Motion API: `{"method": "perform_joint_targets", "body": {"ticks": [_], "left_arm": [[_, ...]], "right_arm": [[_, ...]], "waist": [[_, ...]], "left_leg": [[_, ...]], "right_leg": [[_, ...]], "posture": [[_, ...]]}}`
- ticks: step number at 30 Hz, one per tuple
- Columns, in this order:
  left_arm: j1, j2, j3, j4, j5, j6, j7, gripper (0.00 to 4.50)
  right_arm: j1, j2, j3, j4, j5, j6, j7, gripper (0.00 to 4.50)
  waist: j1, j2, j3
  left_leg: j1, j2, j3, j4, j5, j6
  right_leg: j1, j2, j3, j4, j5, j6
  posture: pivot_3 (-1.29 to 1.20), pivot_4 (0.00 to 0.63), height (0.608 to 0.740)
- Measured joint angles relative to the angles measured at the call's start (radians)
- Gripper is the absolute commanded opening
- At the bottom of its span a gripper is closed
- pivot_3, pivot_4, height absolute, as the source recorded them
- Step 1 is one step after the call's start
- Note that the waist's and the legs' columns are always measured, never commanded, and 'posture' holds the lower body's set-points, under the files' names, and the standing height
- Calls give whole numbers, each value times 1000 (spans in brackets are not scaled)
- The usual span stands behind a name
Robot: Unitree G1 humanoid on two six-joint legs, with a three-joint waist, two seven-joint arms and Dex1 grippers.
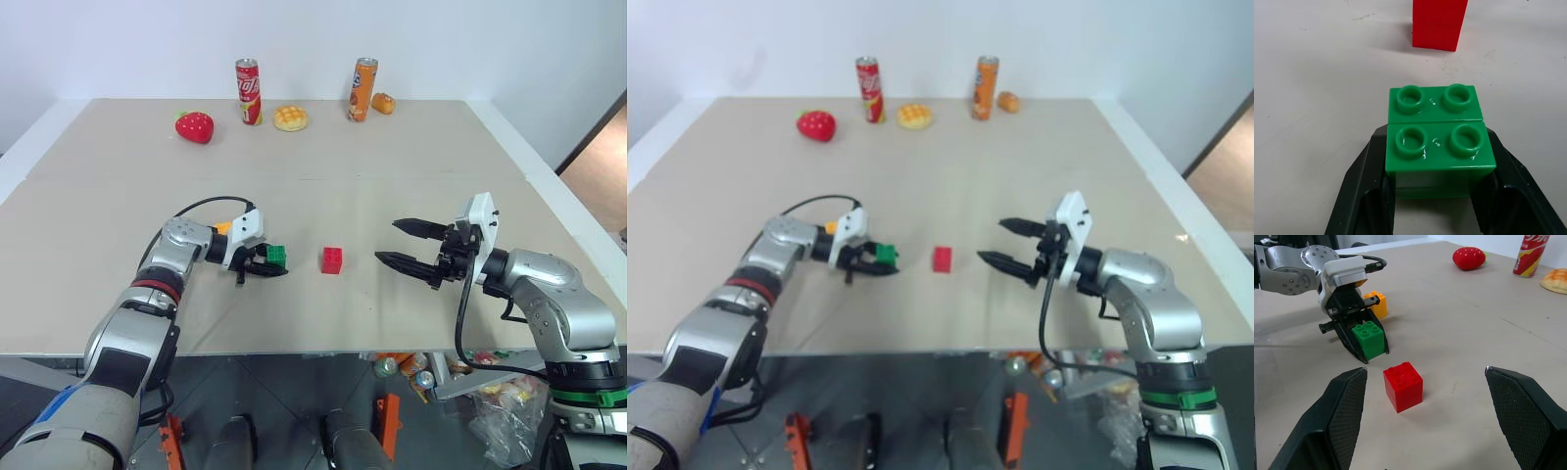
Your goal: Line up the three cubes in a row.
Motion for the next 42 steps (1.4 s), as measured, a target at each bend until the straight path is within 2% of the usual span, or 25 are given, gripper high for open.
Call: {"method": "perform_joint_targets", "body": {"ticks": [2,8,14,18,23,28,34,37,42], "left_arm": [[0,-1,0,10,8,-16,21,2409],[-4,1,19,29,17,-24,98,4407],[0,1,39,18,7,-24,59,4458],[18,0,59,-59,-30,-10,14,4458],[70,9,85,-273,-119,119,-60,4458],[129,80,94,-503,-187,282,-87,4458],[149,126,215,-734,-291,517,100,4458],[252,177,314,-862,-304,626,296,4458],[425,203,395,-935,-298,738,514,4458]], "right_arm": [[0,0,0,0,0,0,0,4000],[1,-1,0,-5,0,1,0,4000],[0,-1,0,-6,0,1,2,4000],[-11,-1,2,-6,0,0,8,4000],[-34,1,8,6,-1,-3,25,4000],[-44,2,18,21,-3,-8,37,4000],[-54,25,33,34,-16,-25,19,4000],[-60,65,46,33,-36,-27,-28,4000],[-61,90,82,23,-43,-34,-33,4000]], "waist": [[0,0,0],[-1,0,0],[0,0,0],[0,0,0],[-2,0,0],[-5,0,0],[-5,0,0],[-16,0,0],[-10,0,0]], "left_leg": [[0,0,0,0,0,0],[1,0,0,1,2,3],[0,0,0,0,2,3],[0,0,0,0,2,3],[0,0,0,0,2,3],[1,1,0,0,2,3],[1,1,0,1,2,3],[4,1,1,-1,2,3],[4,2,0,0,2,3]], "right_leg": [[0,0,0,0,1,0],[1,0,0,0,3,0],[0,0,0,0,3,1],[0,0,0,0,3,1],[0,0,0,0,3,1],[0,0,0,0,3,0],[1,0,0,0,3,1],[1,0,1,1,3,0],[2,1,0,1,3,-1]], "posture": [[0,150,740],[0,150,740],[0,150,740],[0,150,740],[0,150,740],[0,150,740],[0,150,740],[0,150,740],[0,150,740]]}}
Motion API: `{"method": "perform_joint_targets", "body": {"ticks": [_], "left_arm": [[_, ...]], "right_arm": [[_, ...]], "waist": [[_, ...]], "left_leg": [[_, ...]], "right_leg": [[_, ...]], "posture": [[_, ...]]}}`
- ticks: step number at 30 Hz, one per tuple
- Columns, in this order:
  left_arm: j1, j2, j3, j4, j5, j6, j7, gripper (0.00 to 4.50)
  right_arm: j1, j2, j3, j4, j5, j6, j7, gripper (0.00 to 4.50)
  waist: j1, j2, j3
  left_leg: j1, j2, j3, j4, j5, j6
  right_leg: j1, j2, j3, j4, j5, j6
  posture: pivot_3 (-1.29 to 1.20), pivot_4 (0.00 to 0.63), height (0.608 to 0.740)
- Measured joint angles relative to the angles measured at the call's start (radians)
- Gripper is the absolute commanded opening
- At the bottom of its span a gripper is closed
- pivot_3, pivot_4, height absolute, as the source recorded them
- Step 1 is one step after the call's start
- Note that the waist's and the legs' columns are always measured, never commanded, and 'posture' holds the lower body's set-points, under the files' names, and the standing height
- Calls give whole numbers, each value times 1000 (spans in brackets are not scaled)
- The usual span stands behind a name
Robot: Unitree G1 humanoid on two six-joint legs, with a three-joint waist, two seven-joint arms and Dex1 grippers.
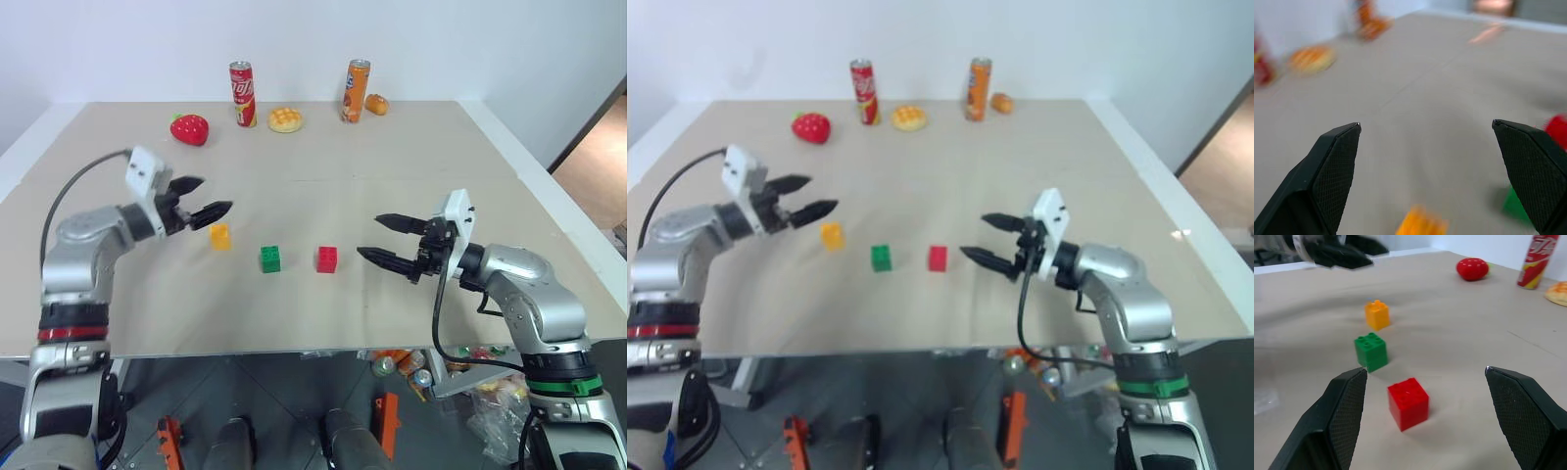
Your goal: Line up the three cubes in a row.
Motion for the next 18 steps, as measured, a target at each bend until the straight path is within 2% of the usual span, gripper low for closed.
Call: {"method": "perform_joint_targets", "body": {"ticks": [9,18], "left_arm": [[130,-1,-8,-122,-4,71,121,4458],[192,-93,-81,-305,-24,254,277,4458]], "right_arm": [[-34,22,37,7,-5,-17,12,4000],[-62,21,40,-2,-22,-30,17,4000]], "waist": [[15,0,0],[12,0,0]], "left_leg": [[0,-1,1,1,0,0],[0,0,1,1,0,-1]], "right_leg": [[1,-1,0,-1,-1,-3],[1,-1,0,-1,1,0]], "posture": [[0,150,740],[0,150,740]]}}
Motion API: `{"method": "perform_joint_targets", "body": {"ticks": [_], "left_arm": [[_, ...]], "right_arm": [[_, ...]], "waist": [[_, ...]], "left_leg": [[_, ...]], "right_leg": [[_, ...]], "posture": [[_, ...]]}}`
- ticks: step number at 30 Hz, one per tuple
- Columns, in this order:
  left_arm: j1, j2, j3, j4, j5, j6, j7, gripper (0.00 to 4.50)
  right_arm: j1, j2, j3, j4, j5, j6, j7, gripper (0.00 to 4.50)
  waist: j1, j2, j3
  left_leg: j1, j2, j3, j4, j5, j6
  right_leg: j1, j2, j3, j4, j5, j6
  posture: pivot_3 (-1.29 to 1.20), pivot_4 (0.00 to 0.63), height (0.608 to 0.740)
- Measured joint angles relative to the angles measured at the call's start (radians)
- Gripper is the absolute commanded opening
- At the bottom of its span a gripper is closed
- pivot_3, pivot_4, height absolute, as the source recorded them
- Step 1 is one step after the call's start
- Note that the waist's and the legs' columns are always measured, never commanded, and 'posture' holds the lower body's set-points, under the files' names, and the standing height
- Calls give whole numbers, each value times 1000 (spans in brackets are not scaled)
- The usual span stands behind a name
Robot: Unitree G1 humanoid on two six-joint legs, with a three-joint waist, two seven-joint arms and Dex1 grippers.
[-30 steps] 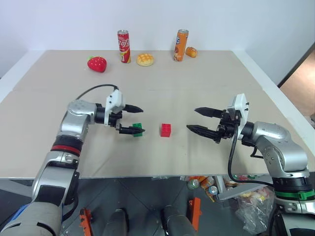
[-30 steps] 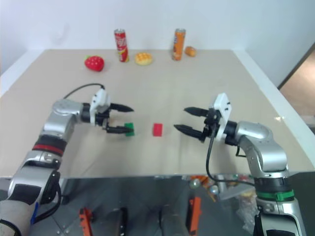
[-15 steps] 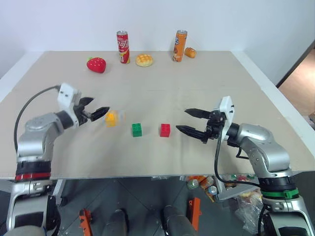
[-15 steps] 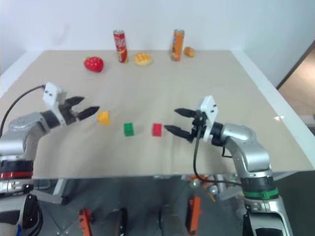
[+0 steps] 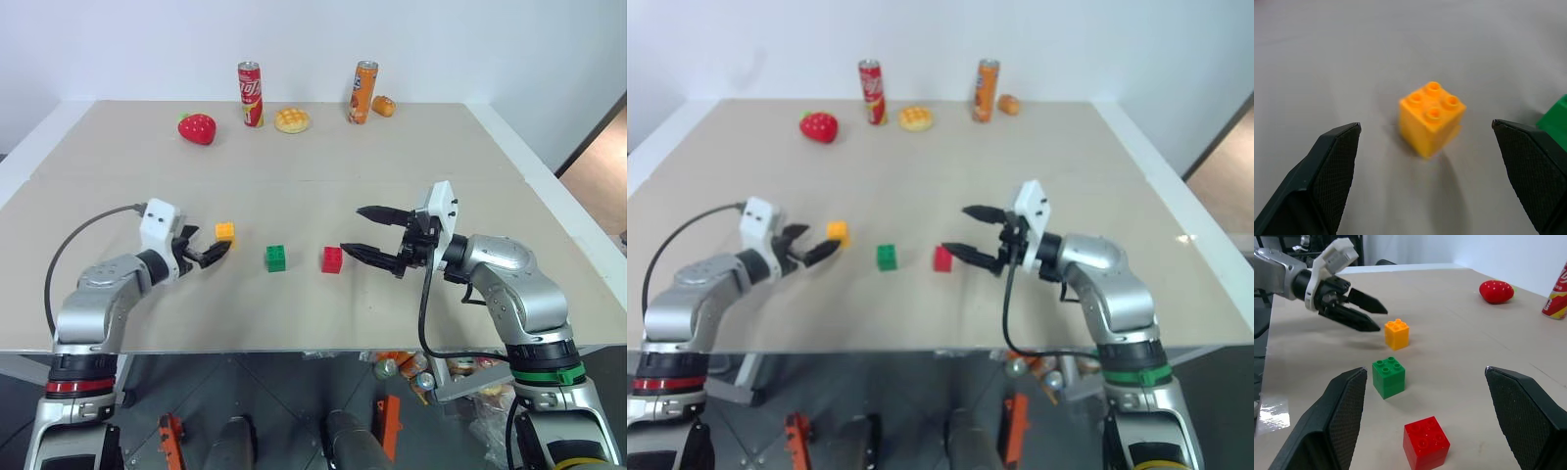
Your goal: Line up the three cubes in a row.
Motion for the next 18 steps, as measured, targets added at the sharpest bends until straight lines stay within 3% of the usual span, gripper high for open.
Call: {"method": "perform_joint_targets", "body": {"ticks": [10,18], "left_arm": [[-36,-77,-17,-37,38,160,242,4458],[-70,-149,-79,3,62,184,300,4458]], "right_arm": [[0,0,9,-1,-2,-5,13,4000],[7,-10,5,-28,2,-1,10,4000]], "waist": [[0,0,0],[1,0,0]], "left_leg": [[0,-1,0,0,0,0],[0,-1,0,0,0,0]], "right_leg": [[0,0,0,0,1,0],[1,0,0,-1,1,0]], "posture": [[0,150,740],[0,150,740]]}}
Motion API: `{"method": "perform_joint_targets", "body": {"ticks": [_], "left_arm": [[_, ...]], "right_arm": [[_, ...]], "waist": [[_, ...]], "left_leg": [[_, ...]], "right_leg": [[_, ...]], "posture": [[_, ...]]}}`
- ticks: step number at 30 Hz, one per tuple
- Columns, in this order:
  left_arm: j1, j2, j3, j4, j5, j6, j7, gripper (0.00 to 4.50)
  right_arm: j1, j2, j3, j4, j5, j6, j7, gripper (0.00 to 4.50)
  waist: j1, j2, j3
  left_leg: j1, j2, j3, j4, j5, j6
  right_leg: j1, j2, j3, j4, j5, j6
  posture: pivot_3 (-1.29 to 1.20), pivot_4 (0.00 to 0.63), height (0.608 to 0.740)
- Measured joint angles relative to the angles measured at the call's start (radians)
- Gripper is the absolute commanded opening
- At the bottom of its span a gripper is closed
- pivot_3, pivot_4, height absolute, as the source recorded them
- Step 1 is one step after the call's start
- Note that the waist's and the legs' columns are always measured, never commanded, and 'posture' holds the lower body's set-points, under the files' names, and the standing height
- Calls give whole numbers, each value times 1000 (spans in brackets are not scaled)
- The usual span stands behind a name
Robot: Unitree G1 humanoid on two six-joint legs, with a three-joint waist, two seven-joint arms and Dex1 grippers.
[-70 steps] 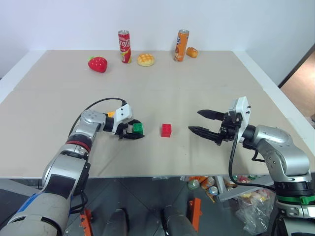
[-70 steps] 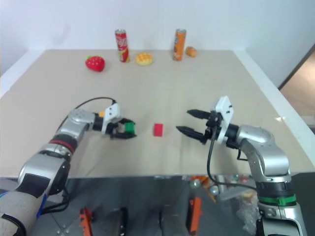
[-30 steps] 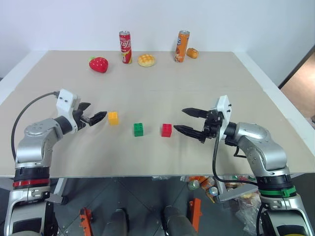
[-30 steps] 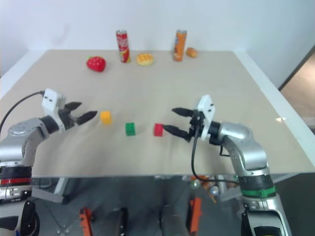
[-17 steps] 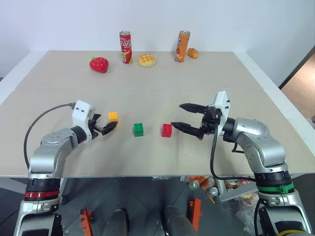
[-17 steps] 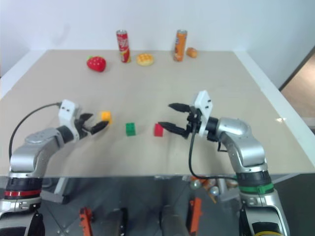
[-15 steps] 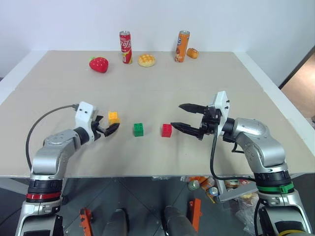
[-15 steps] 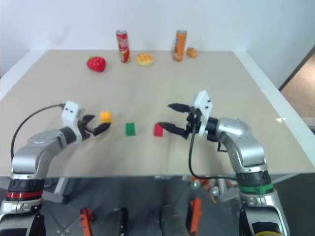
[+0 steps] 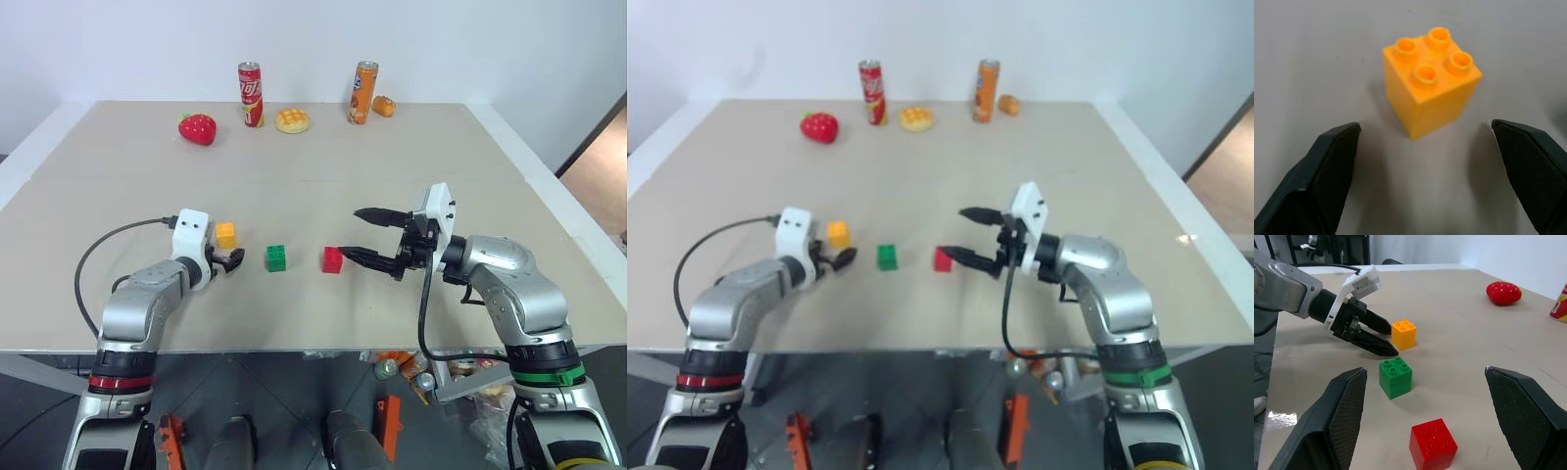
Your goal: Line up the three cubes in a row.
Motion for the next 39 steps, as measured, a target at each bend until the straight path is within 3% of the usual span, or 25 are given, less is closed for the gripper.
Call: {"method": "perform_joint_targets", "body": {"ticks": [10,20,26,32,33,35,37,39], "left_arm": [[-80,-85,33,126,17,-29,94,4458],[-106,-94,62,200,34,-90,149,1335],[-117,-95,61,212,43,-114,147,1336],[-120,-1,107,239,18,-304,32,1336],[-121,64,134,264,-11,-374,-69,1336],[-121,100,141,286,-26,-411,-138,1336],[-110,212,137,344,-74,-496,-358,1336],[-105,264,154,371,-112,-543,-502,1336]], "right_arm": [[34,-8,-11,-23,3,9,-17,4000],[33,-9,-11,-21,2,9,-15,4000],[31,-9,-11,-18,2,9,-9,4000],[24,-9,-8,-13,1,8,3,4000],[22,-9,-7,-7,0,8,6,4000],[20,-10,-6,-6,0,8,7,4000],[9,-13,-2,0,0,7,12,4000],[8,-17,-3,6,-1,7,13,4000]], "waist": [[4,0,0],[0,0,0],[-1,0,0],[-4,0,0],[-3,0,0],[-3,0,0],[-8,-1,0],[-5,-1,0]], "left_leg": [[8,-1,0,4,0,0],[7,-2,0,4,0,0],[6,-1,0,2,0,0],[5,-1,0,-3,0,0],[5,-1,0,-5,0,0],[5,-1,0,-5,0,-1],[0,0,1,-5,-1,-1],[-1,0,1,-5,-1,-1]], "right_leg": [[9,-1,0,-1,0,-4],[9,-1,0,-2,1,-5],[8,-1,0,-2,-2,-3],[5,-1,1,-2,-4,-4],[4,0,0,-2,-4,-3],[4,-1,0,-2,-5,-2],[-2,-1,0,-2,-6,-6],[-2,-1,0,-2,-6,-6]], "posture": [[0,150,740],[0,150,740],[0,150,740],[0,150,740],[0,150,740],[0,150,740],[0,150,740],[0,150,740]]}}
